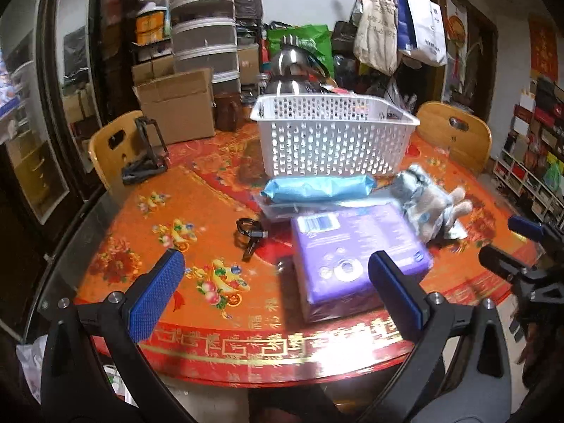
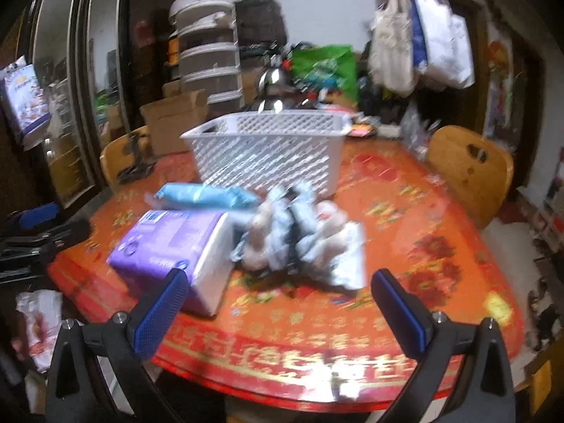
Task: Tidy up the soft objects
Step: 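Reach the right gripper to the purple tissue pack and grasp it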
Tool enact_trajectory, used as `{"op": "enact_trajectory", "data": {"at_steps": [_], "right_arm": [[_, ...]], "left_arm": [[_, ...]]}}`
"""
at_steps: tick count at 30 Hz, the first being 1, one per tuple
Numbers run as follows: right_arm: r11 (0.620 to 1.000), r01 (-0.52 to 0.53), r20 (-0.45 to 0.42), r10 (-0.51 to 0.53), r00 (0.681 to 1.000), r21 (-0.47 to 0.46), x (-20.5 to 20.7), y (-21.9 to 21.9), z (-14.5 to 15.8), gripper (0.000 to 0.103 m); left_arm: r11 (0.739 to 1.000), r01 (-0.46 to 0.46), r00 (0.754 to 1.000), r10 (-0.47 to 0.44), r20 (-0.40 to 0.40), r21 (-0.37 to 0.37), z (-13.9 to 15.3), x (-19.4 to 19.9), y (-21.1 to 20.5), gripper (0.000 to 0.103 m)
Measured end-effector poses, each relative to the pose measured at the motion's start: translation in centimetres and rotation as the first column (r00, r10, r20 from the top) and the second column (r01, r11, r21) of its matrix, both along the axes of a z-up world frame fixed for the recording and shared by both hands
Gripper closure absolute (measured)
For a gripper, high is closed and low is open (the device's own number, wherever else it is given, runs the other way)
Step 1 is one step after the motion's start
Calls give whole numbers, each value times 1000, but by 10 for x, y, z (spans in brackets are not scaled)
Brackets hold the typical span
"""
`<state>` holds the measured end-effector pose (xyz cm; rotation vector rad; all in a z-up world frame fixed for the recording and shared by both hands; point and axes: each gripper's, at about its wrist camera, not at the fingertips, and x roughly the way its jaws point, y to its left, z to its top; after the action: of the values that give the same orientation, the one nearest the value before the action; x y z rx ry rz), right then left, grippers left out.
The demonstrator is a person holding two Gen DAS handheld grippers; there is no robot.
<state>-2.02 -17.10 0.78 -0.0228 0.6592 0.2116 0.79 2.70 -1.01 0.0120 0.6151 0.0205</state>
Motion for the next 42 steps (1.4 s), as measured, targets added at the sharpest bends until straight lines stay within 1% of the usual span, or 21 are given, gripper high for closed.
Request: {"op": "enact_trajectory", "data": {"at_steps": [1,3,5,8,9,10,13,17,18,19,20,22,25,26,27,28,29,31,33,39,42], "right_arm": [[1000,-9,-5,9,1000,4,1,3,-4,0],[999,-40,-28,40,999,-7,4,11,-11,0],[997,-72,-38,72,997,14,5,17,-19,0],[992,-122,-54,124,991,24,8,28,-31,2],[990,-137,-61,138,989,16,10,34,-35,7],[988,-154,-71,154,985,17,11,38,-39,14],[981,-190,-76,192,978,23,15,46,-49,25],[976,-213,-91,217,972,47,23,48,-58,34],[974,-218,-91,222,971,55,24,48,-60,39],[973,-225,-82,230,970,58,26,49,-62,43],[970,-235,-78,240,968,61,27,49,-63,43],[967,-250,-66,253,965,51,26,52,-63,44],[963,-268,-48,269,962,28,23,55,-62,49],[962,-271,-47,272,961,30,22,56,-62,49],[961,-274,-48,275,960,33,22,56,-62,50],[960,-277,-47,279,959,39,22,57,-61,51],[958,-282,-46,284,958,45,22,57,-61,52],[953,-299,-45,301,953,54,23,59,-61,58],[947,-316,-42,319,947,61,23,62,-60,61],[938,-335,-44,340,940,83,27,59,-60,61],[938,-337,-47,342,939,80,26,59,-61,61]], "left_arm": [[1000,7,1000,-7,0,3,-3,3,2,0],[999,37,998,-36,-55,14,-18,11,9,0],[998,54,996,-52,-77,14,-31,14,12,0],[997,70,995,-72,-76,-30,-48,12,21,0],[996,72,994,-76,-78,-47,-53,13,22,0],[995,71,994,-77,-78,-74,-58,16,26,3],[990,85,994,-92,-61,-109,-67,18,29,9],[987,141,989,-144,-29,-75,-73,16,19,10],[985,155,987,-158,-26,-75,-74,16,17,11],[983,168,985,-169,-17,-75,-75,16,14,13],[983,172,985,-173,-7,-63,-76,17,11,15],[983,175,985,-175,5,-53,-76,19,5,26],[977,200,980,-201,3,-75,-77,22,1,35],[974,213,977,-213,5,-80,-78,23,-1,37],[971,224,974,-225,4,-82,-78,23,-2,44],[968,236,972,-236,4,-83,-79,23,-5,55],[965,246,969,-247,4,-88,-80,23,-5,60],[951,285,958,-288,-8,-120,-83,24,-7,61],[947,295,954,-299,-8,-125,-84,23,-9,62],[938,323,946,-324,9,-125,-87,20,-7,64],[939,332,943,-332,18,-89,-89,16,-9,64]]}}
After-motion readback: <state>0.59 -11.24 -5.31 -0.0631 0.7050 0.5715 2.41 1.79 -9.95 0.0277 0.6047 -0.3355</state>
